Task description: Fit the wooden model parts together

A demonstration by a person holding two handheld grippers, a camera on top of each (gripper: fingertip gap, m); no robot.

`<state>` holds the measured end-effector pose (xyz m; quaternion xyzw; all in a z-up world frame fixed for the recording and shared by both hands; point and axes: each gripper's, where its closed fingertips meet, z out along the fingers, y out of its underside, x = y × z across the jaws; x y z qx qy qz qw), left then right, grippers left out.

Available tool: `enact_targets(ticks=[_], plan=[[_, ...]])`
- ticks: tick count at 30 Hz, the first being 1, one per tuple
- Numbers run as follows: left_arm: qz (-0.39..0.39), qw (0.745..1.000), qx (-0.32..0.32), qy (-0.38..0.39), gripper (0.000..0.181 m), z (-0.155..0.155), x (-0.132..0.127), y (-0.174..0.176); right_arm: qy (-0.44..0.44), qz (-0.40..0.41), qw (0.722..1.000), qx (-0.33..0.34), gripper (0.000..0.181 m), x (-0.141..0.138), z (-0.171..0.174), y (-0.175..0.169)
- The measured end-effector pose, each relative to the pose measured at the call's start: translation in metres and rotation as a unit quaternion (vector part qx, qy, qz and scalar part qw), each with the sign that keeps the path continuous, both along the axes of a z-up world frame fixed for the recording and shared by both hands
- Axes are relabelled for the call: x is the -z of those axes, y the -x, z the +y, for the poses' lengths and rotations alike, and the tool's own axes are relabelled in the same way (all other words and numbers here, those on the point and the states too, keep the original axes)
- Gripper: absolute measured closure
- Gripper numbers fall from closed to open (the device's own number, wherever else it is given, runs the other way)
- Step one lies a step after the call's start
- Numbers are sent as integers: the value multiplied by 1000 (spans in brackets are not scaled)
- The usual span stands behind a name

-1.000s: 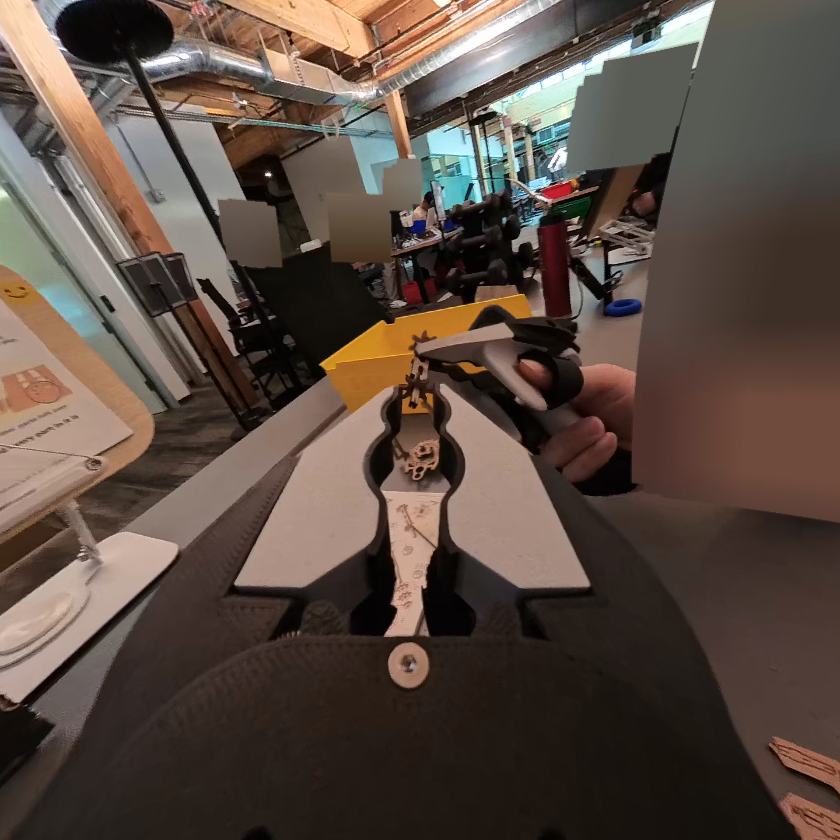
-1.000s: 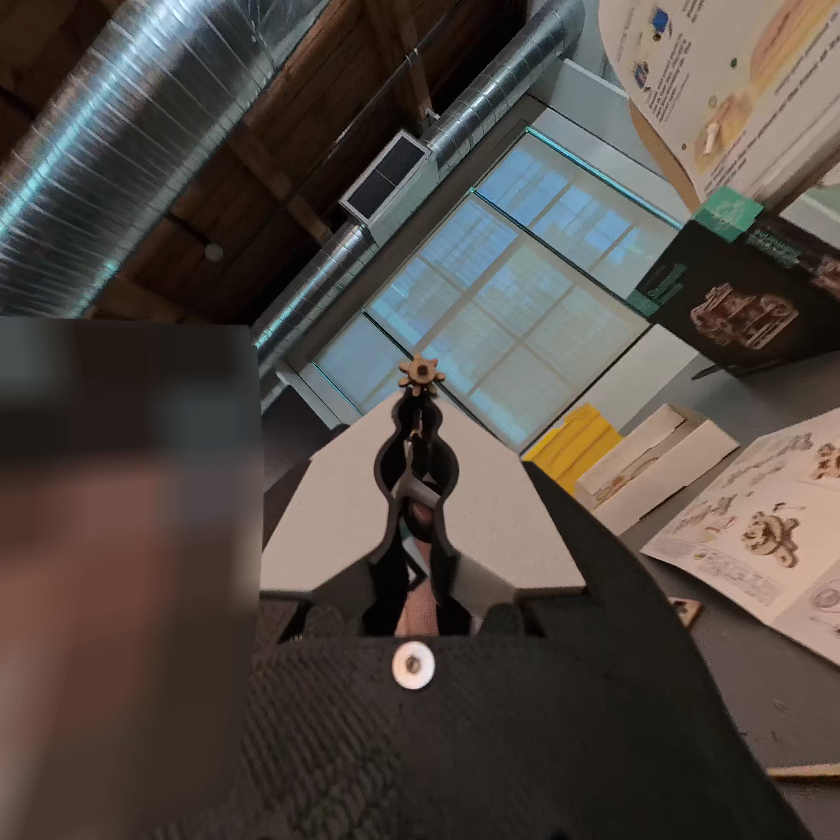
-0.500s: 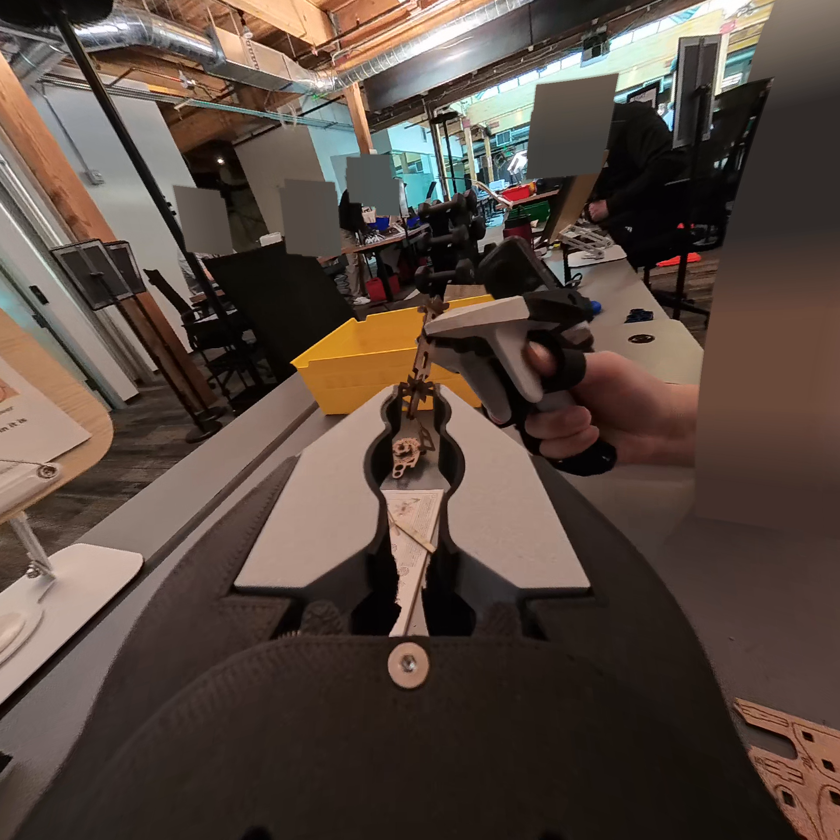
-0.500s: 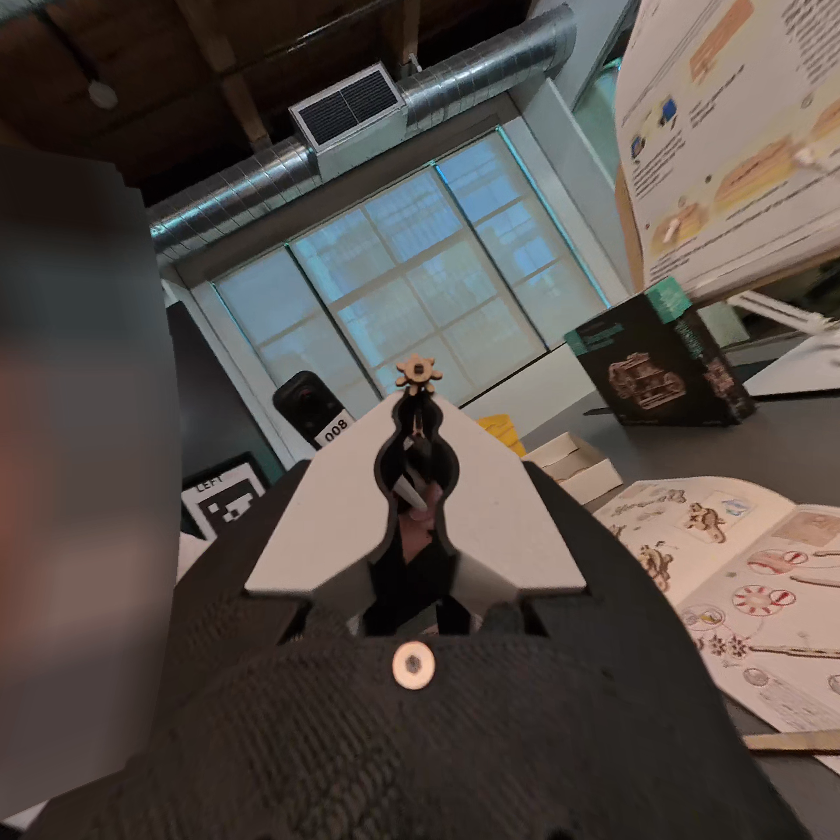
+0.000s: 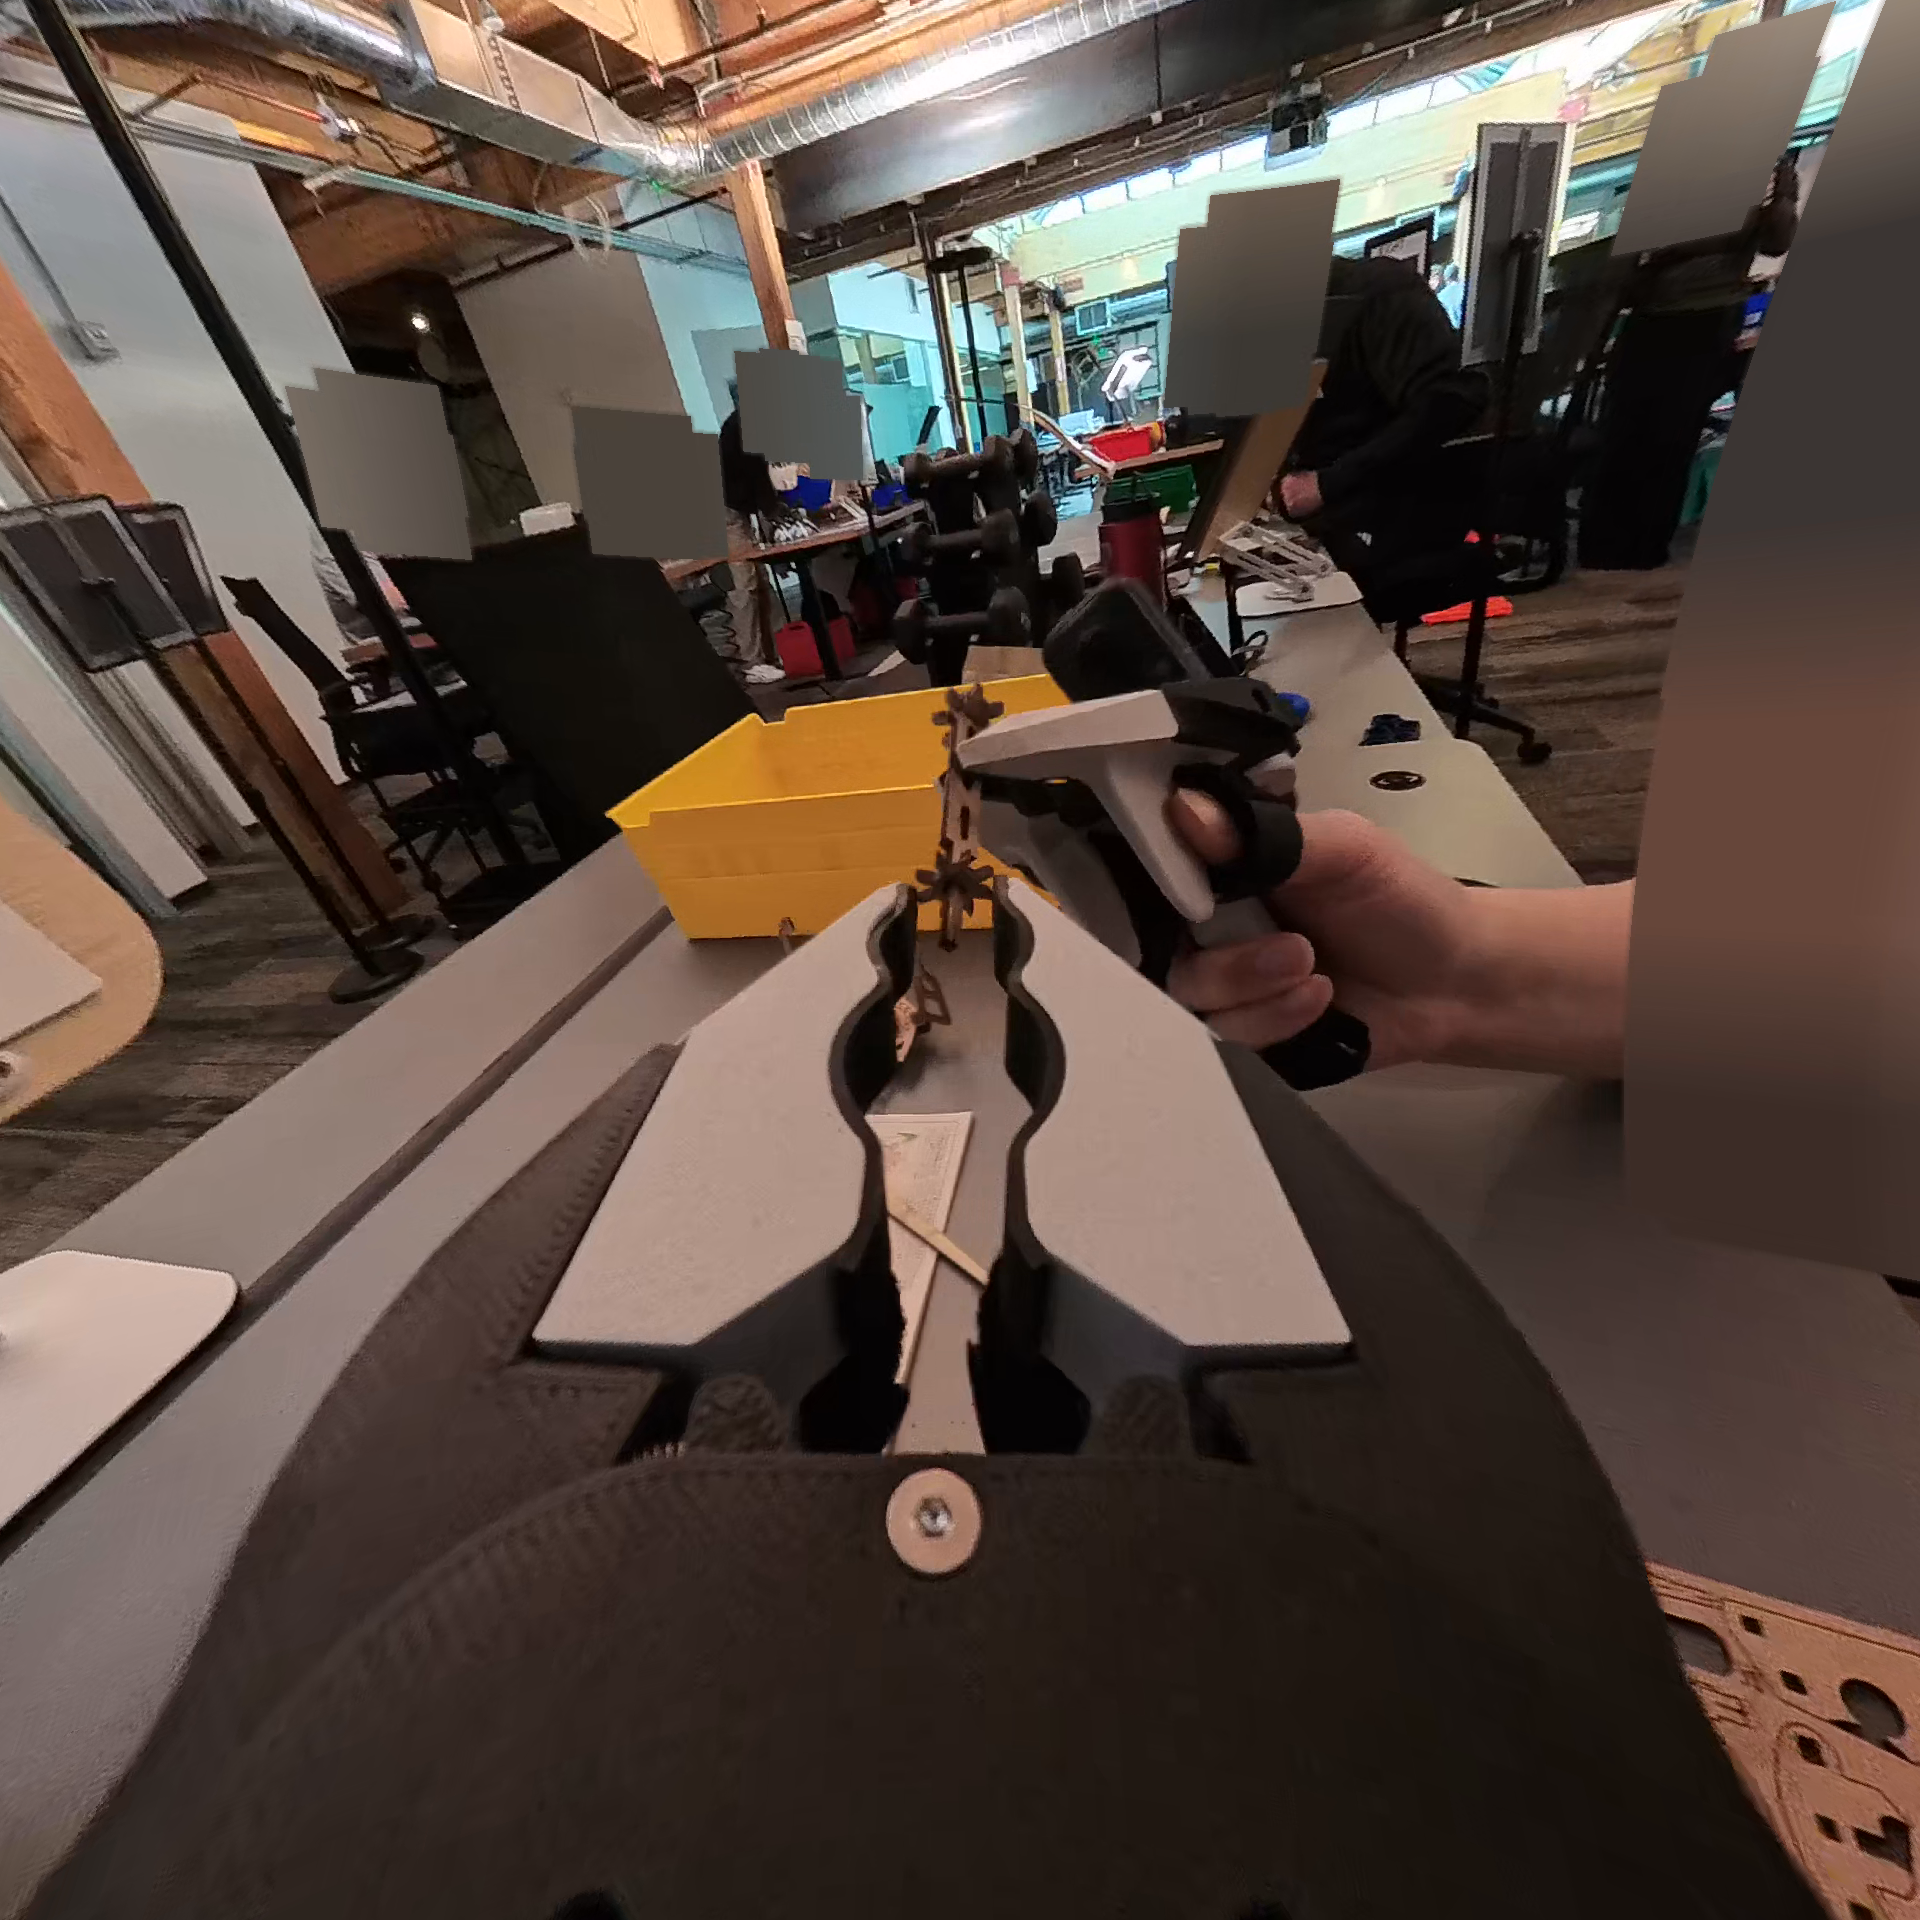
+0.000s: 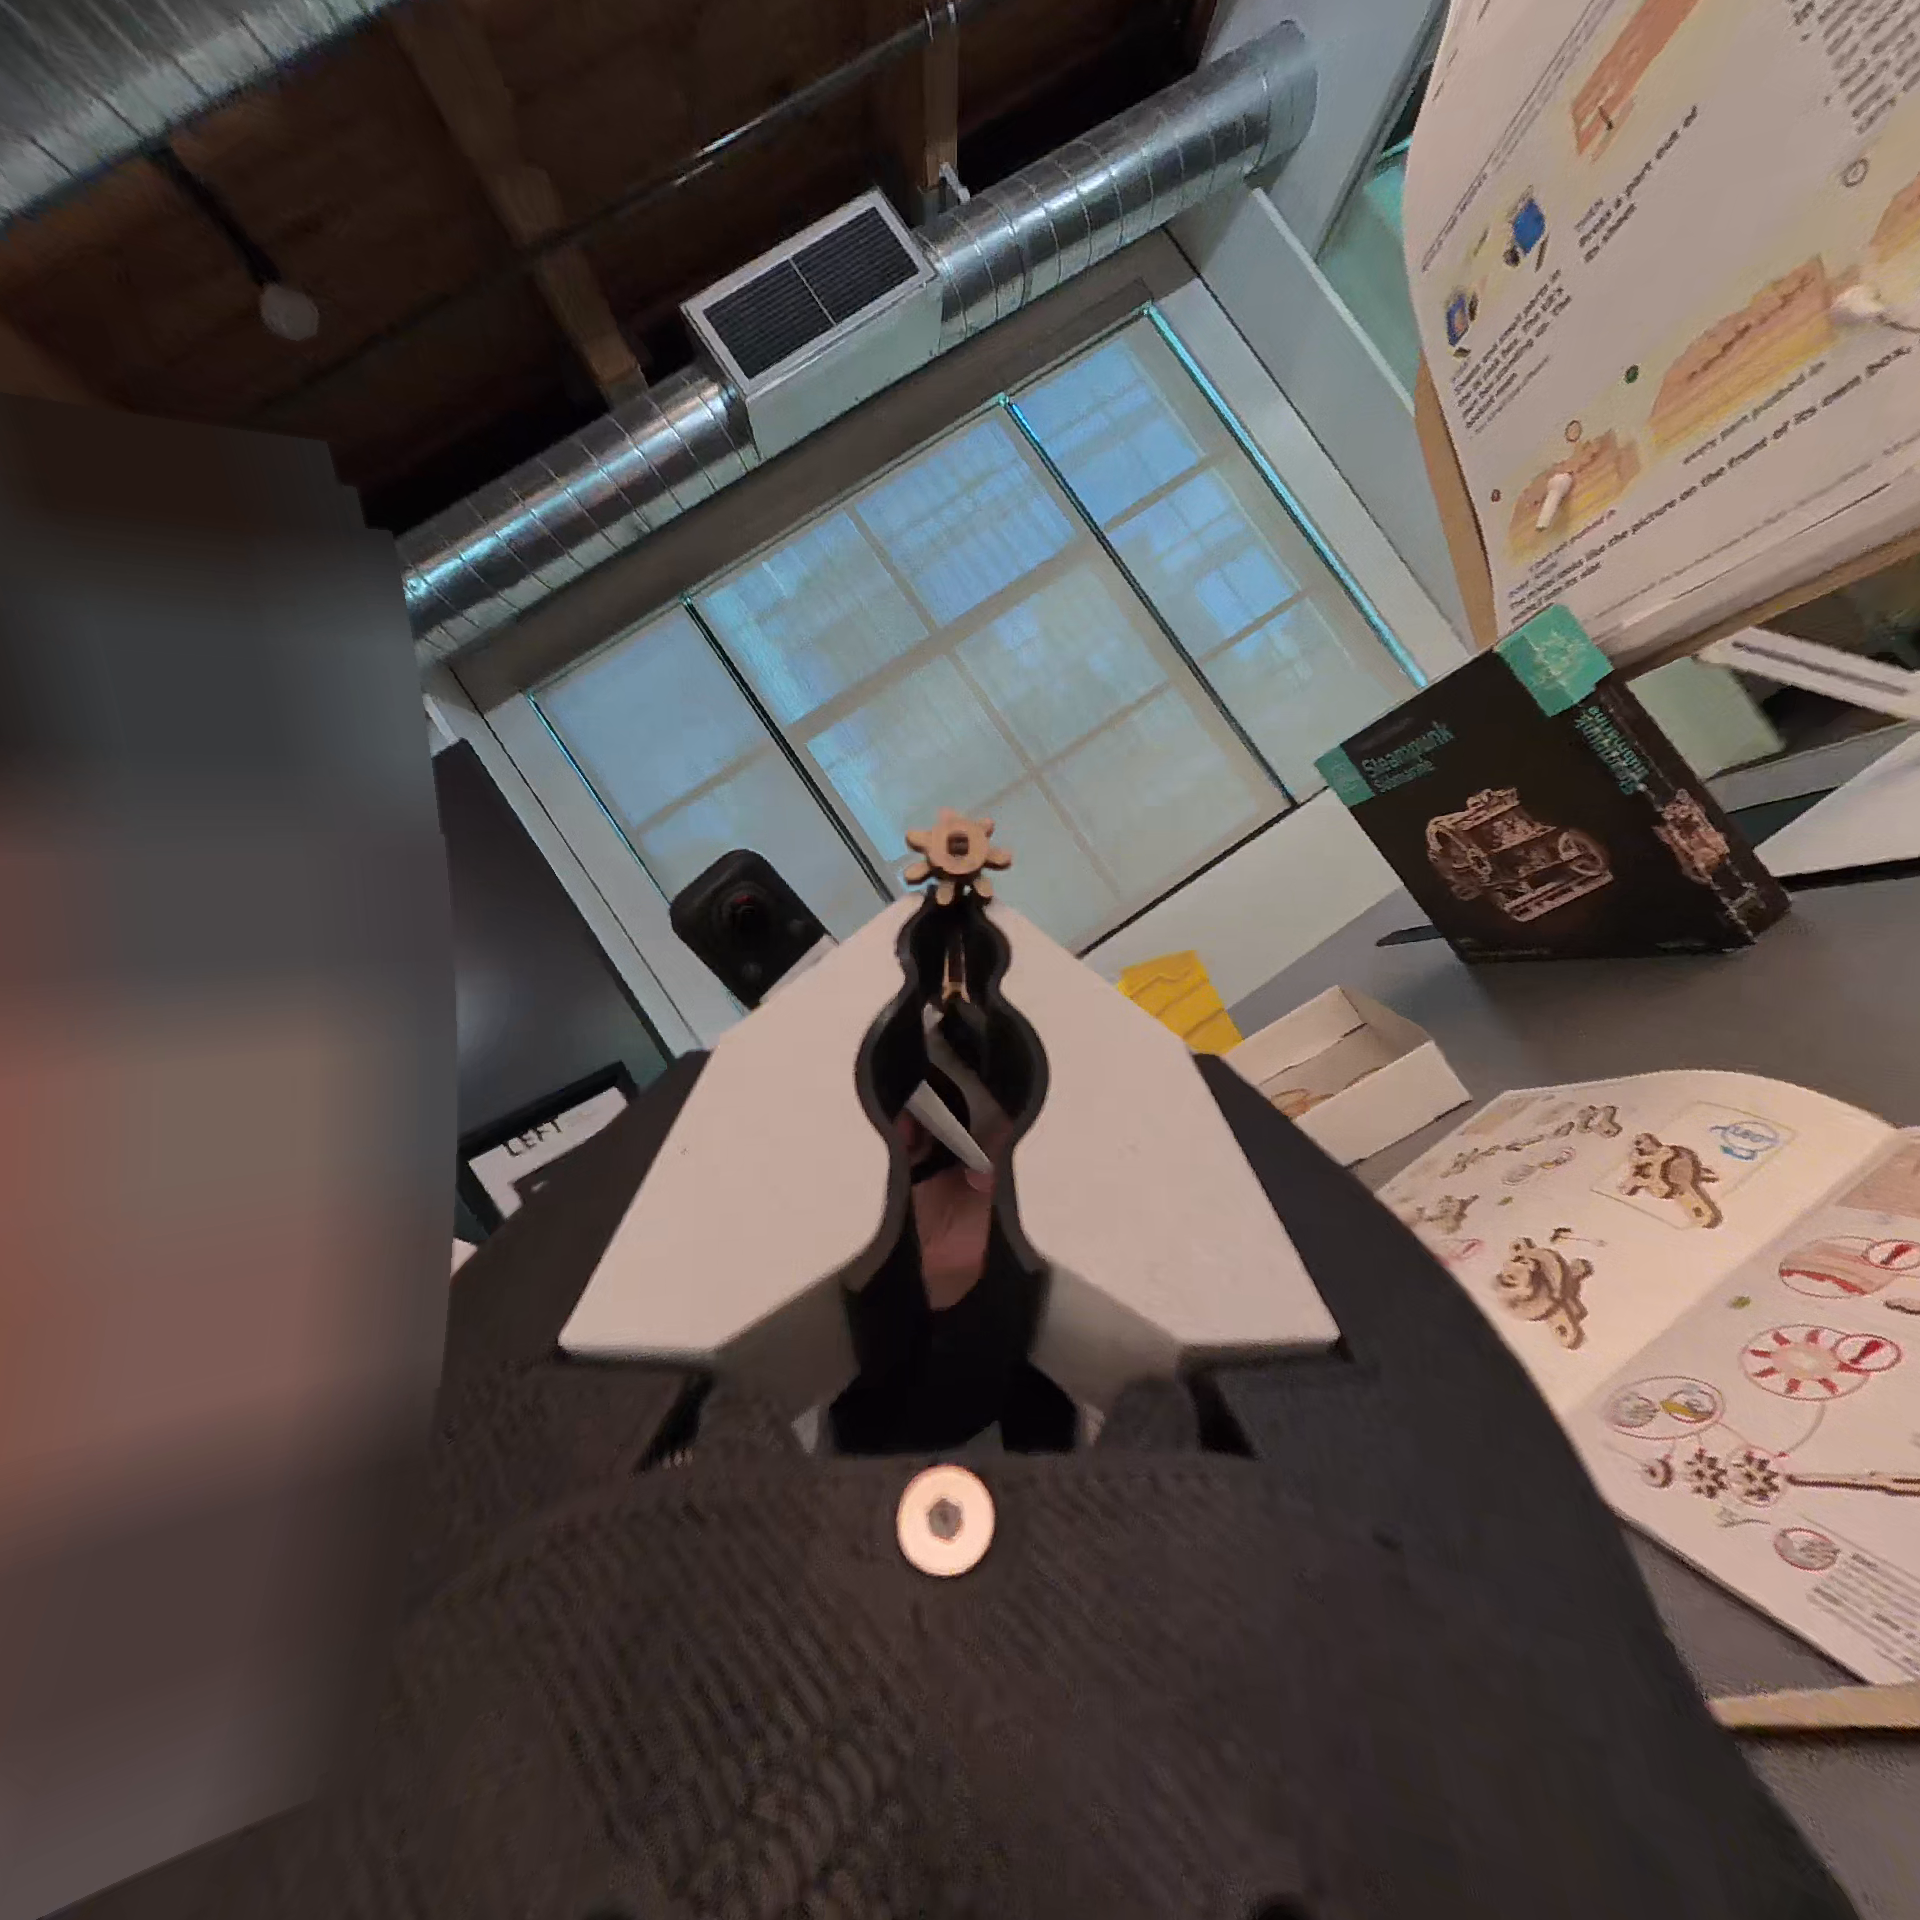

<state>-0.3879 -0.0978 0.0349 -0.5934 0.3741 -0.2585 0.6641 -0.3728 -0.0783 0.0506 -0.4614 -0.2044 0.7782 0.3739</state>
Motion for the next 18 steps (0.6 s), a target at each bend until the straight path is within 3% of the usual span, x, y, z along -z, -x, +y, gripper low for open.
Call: enact_targets(ticks=[7,18], plan=[[-12,1000,8,17,170,1,-3,7,107,61,991,-59,181,2,18,-10],[-47,996,52,60,173,-8,-8,0,-84,12,996,20,181,-13,-10,-7]])
